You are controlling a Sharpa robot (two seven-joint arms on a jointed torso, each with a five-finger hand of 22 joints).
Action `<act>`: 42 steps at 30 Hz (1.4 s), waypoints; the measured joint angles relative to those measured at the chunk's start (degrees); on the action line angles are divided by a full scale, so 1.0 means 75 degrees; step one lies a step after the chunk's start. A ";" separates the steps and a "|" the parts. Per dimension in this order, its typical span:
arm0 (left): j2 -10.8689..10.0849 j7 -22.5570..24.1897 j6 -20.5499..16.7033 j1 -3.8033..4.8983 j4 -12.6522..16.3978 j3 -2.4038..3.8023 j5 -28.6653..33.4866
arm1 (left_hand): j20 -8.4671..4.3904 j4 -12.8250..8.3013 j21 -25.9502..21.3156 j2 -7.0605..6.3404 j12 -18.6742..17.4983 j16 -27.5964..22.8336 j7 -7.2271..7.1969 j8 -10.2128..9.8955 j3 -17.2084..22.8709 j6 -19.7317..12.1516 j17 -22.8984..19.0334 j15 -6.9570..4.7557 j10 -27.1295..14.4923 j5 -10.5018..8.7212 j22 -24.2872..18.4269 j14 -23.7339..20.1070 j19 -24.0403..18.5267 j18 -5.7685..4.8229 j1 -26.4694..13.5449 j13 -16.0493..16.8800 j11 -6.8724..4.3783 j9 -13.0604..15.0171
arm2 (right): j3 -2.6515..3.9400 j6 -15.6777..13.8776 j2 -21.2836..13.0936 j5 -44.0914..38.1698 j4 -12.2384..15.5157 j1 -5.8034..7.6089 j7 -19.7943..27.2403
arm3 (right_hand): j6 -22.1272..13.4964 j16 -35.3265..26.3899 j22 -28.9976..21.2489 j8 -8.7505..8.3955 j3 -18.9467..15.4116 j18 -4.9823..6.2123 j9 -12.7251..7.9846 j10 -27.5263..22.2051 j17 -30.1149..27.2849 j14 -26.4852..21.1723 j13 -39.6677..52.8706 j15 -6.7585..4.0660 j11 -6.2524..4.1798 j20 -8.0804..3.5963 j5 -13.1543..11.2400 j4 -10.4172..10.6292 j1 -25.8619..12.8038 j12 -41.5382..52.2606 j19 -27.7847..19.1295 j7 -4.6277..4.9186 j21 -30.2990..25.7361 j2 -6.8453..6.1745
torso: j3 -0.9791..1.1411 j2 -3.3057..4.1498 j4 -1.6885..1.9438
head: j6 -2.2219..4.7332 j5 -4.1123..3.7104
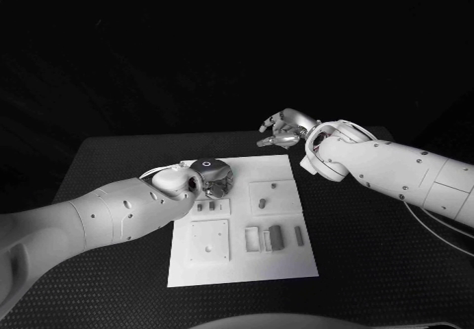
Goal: Assemble the parts on the task board
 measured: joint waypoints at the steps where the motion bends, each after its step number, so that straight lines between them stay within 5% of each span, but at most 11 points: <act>1: -0.0005 0.0001 -0.0021 -0.0004 0.0003 -0.0001 0.0003 | -0.0011 0.0002 0.0000 -0.0004 0.0000 0.0000 -0.0006 0.0012 0.0013 0.0006 -0.0004 -0.0003 0.0004 0.0000 0.0000 -0.0002 0.0011 -0.0001 0.0005 0.0008 -0.0004 0.0002 | 0.0000 0.0000 0.0000 0.0000 0.0000 0.0000 0.0000 | 0.0000 0.0000 0.0000 0.0000 0.0000 0.0000 0.0000 0.0000 0.0000 0.0000 0.0000 0.0000 0.0000 0.0000 0.0000 0.0000 0.0000 0.0000 0.0000 0.0000 0.0000 0.0000 | 0.0001 0.0000 0.0000 | 0.0002 0.0000; 19: -0.0294 0.0099 -0.0253 -0.0094 0.0258 0.0035 0.0409 | -0.0049 0.0004 -0.0031 0.0080 0.0017 0.0000 -0.0002 0.0024 0.0020 0.0055 -0.0025 -0.0056 0.0071 -0.0001 -0.0002 -0.0002 0.0052 -0.0005 -0.0127 0.0036 -0.0034 0.0001 | 0.0000 0.0001 -0.0011 0.0000 -0.0006 0.0000 0.0002 | 0.0002 0.0000 0.0000 0.0000 0.0000 0.0000 -0.0007 0.0001 0.0000 0.0000 0.0000 0.0000 -0.0001 -0.0020 0.0000 0.0000 0.0000 0.0000 0.0020 -0.0004 0.0000 0.0000 | -0.0004 -0.0002 0.0004 | 0.0026 -0.0004; 37: -0.0498 0.0123 -0.0277 -0.0103 0.0408 0.0511 0.0790 | -0.0037 0.0003 -0.0031 0.0068 0.0013 0.0000 -0.0004 0.0035 0.0019 0.0053 -0.0031 -0.0054 0.0105 -0.0003 -0.0003 0.0000 0.0063 -0.0005 -0.0138 0.0031 -0.0056 0.0013 | 0.0000 0.0002 -0.0025 0.0001 -0.0011 0.0000 0.0003 | 0.0031 0.0000 0.0000 0.0000 0.0000 -0.0001 -0.0006 -0.0016 0.0000 0.0000 0.0001 0.0000 0.0016 -0.0016 0.0000 0.0000 0.0000 0.0000 0.0017 0.0006 0.0000 0.0000 | -0.0004 -0.0008 0.0007 | 0.0064 0.0024; 42: -0.0661 0.0118 -0.0254 -0.0092 0.0568 0.0551 0.0840 | -0.0063 0.0003 -0.0031 0.0059 0.0006 0.0000 -0.0009 0.0034 0.0019 0.0048 -0.0035 -0.0054 0.0105 -0.0004 -0.0004 0.0001 0.0037 -0.0005 -0.0147 0.0032 -0.0055 0.0013 | 0.0000 0.0005 -0.0039 0.0001 -0.0011 0.0000 0.0003 | 0.0037 0.0000 0.0000 0.0000 0.0000 0.0000 -0.0006 -0.0016 0.0000 0.0000 0.0001 0.0000 0.0016 -0.0015 0.0000 0.0000 0.0000 0.0000 0.0015 0.0000 0.0000 0.0000 | -0.0004 -0.0008 0.0008 | 0.0070 0.0032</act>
